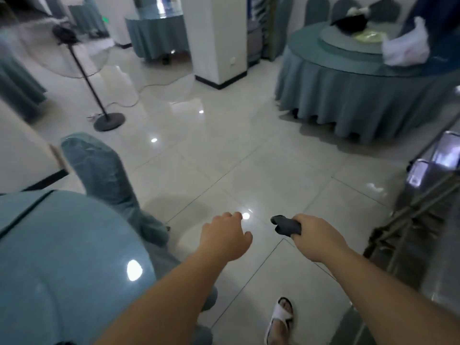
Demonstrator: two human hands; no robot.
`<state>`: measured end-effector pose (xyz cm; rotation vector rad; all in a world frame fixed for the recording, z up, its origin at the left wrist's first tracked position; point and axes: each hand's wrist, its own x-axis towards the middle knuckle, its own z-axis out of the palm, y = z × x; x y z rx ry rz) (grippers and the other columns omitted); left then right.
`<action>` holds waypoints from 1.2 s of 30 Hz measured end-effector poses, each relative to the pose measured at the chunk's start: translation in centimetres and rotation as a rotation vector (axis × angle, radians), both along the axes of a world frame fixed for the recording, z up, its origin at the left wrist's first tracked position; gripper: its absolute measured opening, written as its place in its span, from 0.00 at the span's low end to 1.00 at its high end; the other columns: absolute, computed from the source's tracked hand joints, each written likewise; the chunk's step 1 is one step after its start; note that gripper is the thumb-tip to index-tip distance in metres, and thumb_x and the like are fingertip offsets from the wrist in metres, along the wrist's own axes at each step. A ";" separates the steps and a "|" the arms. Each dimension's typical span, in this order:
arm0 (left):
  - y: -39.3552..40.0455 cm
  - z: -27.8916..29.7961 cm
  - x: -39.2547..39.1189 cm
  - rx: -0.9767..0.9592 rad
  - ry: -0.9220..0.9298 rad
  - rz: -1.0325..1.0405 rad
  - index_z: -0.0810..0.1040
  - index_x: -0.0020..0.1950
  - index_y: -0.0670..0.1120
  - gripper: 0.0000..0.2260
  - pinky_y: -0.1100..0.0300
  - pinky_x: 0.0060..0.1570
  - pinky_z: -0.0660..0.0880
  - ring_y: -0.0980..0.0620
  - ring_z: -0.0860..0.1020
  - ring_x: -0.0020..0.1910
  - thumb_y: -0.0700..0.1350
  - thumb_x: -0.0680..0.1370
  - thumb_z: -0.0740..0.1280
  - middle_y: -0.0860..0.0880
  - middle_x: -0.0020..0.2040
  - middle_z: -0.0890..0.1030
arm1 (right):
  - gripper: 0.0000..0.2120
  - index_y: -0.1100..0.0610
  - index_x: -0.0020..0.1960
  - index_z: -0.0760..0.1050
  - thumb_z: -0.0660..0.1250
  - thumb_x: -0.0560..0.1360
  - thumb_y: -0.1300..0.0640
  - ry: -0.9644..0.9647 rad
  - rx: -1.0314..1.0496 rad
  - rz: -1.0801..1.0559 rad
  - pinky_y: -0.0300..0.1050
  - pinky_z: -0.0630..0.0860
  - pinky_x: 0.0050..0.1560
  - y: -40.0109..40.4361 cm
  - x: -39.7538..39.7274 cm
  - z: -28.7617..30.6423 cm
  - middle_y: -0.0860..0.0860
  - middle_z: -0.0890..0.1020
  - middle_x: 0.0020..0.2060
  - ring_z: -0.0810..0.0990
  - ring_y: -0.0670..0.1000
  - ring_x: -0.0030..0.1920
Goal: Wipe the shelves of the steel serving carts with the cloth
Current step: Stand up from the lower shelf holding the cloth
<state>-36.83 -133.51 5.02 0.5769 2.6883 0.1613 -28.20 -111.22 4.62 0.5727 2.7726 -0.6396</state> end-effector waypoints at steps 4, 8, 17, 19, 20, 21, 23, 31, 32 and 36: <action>7.2 0.2 -5.4 -0.066 0.037 -0.114 0.67 0.78 0.53 0.26 0.49 0.56 0.69 0.46 0.74 0.67 0.62 0.82 0.58 0.51 0.69 0.75 | 0.02 0.49 0.47 0.73 0.64 0.78 0.54 0.027 -0.023 -0.097 0.45 0.71 0.33 6.6 -3.6 -1.1 0.47 0.79 0.39 0.79 0.50 0.39; 13.5 1.4 -9.7 -0.068 0.008 -0.157 0.67 0.77 0.52 0.26 0.48 0.60 0.70 0.46 0.73 0.68 0.61 0.82 0.59 0.51 0.70 0.75 | 0.02 0.49 0.47 0.74 0.63 0.79 0.53 0.054 -0.034 -0.165 0.49 0.76 0.37 13.3 -7.2 0.3 0.47 0.80 0.40 0.79 0.50 0.39; 26.9 0.7 -18.9 -0.092 -0.027 -0.334 0.67 0.78 0.52 0.25 0.46 0.63 0.71 0.46 0.73 0.68 0.60 0.82 0.59 0.50 0.70 0.75 | 0.02 0.47 0.51 0.76 0.65 0.79 0.52 0.085 -0.060 -0.358 0.48 0.79 0.39 23.8 -12.6 -0.5 0.46 0.80 0.40 0.79 0.50 0.39; 29.9 -0.2 -21.2 -0.092 -0.046 -0.397 0.67 0.78 0.52 0.25 0.46 0.64 0.71 0.46 0.73 0.68 0.59 0.82 0.59 0.50 0.71 0.75 | 0.03 0.47 0.51 0.76 0.65 0.78 0.52 0.052 -0.082 -0.433 0.50 0.80 0.42 25.6 -12.9 -1.6 0.46 0.80 0.40 0.80 0.50 0.40; 31.6 -0.7 -22.4 -0.092 -0.055 -0.435 0.67 0.78 0.52 0.25 0.46 0.63 0.71 0.46 0.73 0.68 0.59 0.82 0.59 0.50 0.71 0.75 | 0.03 0.47 0.52 0.76 0.64 0.78 0.52 0.036 -0.087 -0.479 0.50 0.80 0.42 26.6 -12.9 -2.2 0.45 0.80 0.40 0.80 0.49 0.40; 33.4 -1.2 -23.6 -0.092 -0.063 -0.476 0.67 0.78 0.52 0.25 0.47 0.63 0.70 0.46 0.73 0.68 0.58 0.82 0.59 0.50 0.71 0.75 | 0.03 0.47 0.52 0.76 0.64 0.79 0.51 0.024 -0.087 -0.528 0.50 0.80 0.41 27.7 -13.0 -2.7 0.45 0.80 0.40 0.80 0.49 0.40; 36.9 -2.2 -26.1 -0.091 -0.075 -0.563 0.67 0.78 0.52 0.25 0.47 0.63 0.70 0.46 0.73 0.69 0.58 0.82 0.60 0.50 0.72 0.75 | 0.03 0.46 0.52 0.75 0.64 0.79 0.49 0.005 -0.076 -0.643 0.50 0.80 0.41 29.8 -12.9 -3.7 0.45 0.80 0.40 0.79 0.49 0.39; 51.4 -3.9 -31.5 -0.131 -0.116 -0.959 0.68 0.78 0.52 0.26 0.46 0.63 0.72 0.44 0.75 0.68 0.58 0.82 0.60 0.49 0.71 0.75 | 0.05 0.49 0.54 0.75 0.66 0.80 0.50 0.028 -0.103 -1.155 0.47 0.74 0.37 32.2 -10.4 -4.7 0.46 0.78 0.39 0.77 0.49 0.38; 53.1 -4.0 -31.3 -0.132 -0.121 -0.999 0.68 0.78 0.52 0.26 0.46 0.63 0.73 0.44 0.75 0.68 0.59 0.82 0.61 0.49 0.71 0.75 | 0.04 0.49 0.53 0.74 0.67 0.80 0.51 0.022 -0.109 -1.209 0.47 0.72 0.37 31.8 -9.9 -4.8 0.46 0.78 0.38 0.76 0.48 0.38; 59.5 -4.3 -29.3 -0.140 -0.109 -1.163 0.68 0.78 0.53 0.26 0.47 0.63 0.73 0.45 0.75 0.67 0.59 0.82 0.61 0.49 0.71 0.75 | 0.04 0.52 0.52 0.75 0.67 0.79 0.53 -0.010 -0.171 -1.401 0.47 0.75 0.39 30.8 -7.6 -6.3 0.50 0.80 0.40 0.78 0.50 0.40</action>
